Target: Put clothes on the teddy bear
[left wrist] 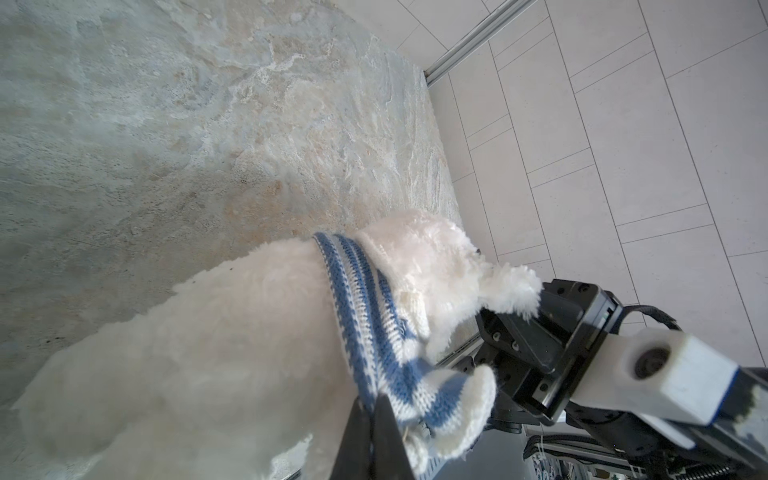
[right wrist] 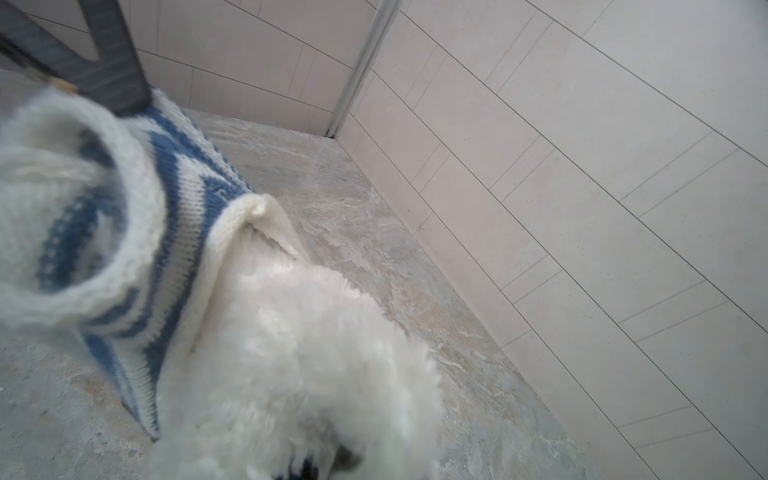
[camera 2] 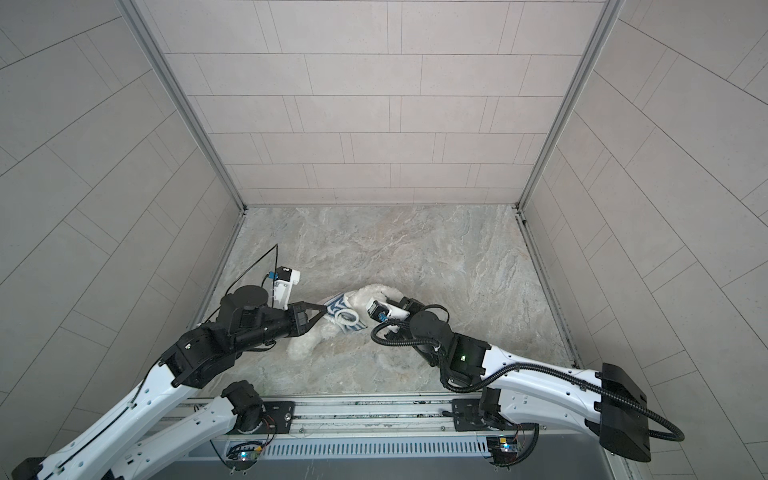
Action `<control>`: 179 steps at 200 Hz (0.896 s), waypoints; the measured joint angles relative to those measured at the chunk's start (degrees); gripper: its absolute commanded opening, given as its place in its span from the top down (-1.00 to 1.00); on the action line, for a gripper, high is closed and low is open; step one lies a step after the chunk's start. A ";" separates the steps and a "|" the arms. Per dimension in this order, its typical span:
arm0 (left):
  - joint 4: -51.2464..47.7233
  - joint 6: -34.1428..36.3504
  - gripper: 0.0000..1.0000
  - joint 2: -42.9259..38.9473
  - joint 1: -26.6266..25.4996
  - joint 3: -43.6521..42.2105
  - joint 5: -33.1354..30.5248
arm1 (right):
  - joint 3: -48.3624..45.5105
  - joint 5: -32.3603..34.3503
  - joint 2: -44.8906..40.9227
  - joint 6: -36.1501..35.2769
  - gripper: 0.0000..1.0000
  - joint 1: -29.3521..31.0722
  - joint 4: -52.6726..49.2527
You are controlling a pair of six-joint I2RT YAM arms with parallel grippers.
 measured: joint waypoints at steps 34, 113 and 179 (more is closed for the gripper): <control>-1.03 0.79 1.00 -1.27 0.00 -0.37 -0.22 | 3.54 4.52 2.10 5.46 1.00 0.00 -3.32; 6.97 -5.31 1.00 -0.79 -5.70 -6.34 2.19 | 14.38 10.14 8.11 16.98 1.00 0.13 -14.27; 5.49 -3.45 1.00 2.01 -11.37 -12.20 -3.87 | 16.13 12.90 7.69 25.90 1.00 -1.29 -22.82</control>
